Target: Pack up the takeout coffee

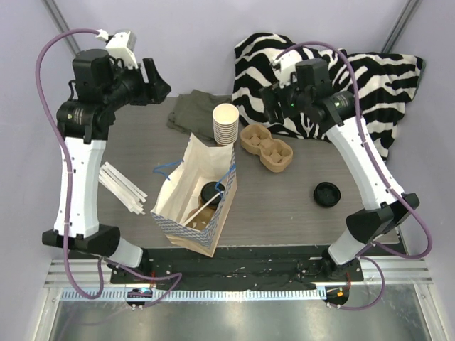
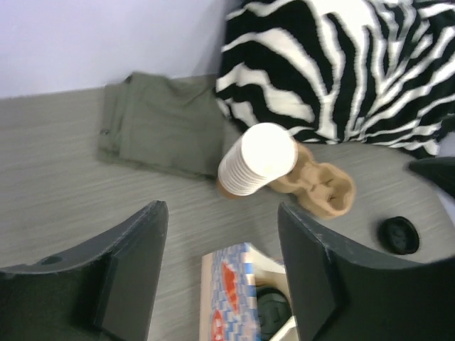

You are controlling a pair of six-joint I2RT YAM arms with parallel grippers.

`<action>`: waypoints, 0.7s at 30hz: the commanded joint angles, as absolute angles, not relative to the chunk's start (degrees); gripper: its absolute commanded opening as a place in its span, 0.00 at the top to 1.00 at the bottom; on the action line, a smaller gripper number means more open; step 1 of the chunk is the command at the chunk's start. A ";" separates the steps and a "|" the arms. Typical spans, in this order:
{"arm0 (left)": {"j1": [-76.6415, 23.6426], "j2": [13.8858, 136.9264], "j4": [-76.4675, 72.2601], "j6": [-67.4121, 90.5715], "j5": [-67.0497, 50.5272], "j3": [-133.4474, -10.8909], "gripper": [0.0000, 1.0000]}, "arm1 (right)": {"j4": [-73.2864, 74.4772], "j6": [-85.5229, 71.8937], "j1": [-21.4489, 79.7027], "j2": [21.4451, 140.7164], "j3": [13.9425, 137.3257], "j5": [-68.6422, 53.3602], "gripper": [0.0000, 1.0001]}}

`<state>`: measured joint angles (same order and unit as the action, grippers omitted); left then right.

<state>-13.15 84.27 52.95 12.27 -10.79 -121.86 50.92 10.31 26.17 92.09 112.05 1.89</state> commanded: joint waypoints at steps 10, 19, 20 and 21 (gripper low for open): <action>11.93 95.44 67.85 11.18 -24.34 -119.98 0.00 | 50.54 3.17 5.46 91.41 107.60 -11.42 0.00; 17.05 96.00 69.01 -4.39 -19.78 -105.43 0.00 | 48.35 1.76 -2.63 83.50 88.71 -15.82 0.00; 17.05 94.76 67.69 -5.79 -19.51 -102.77 0.00 | 47.90 1.93 -2.98 82.02 87.20 -15.82 0.00; 17.05 93.62 65.24 -6.32 -19.77 -100.22 0.00 | 47.55 2.11 -3.08 81.39 85.71 -15.47 0.00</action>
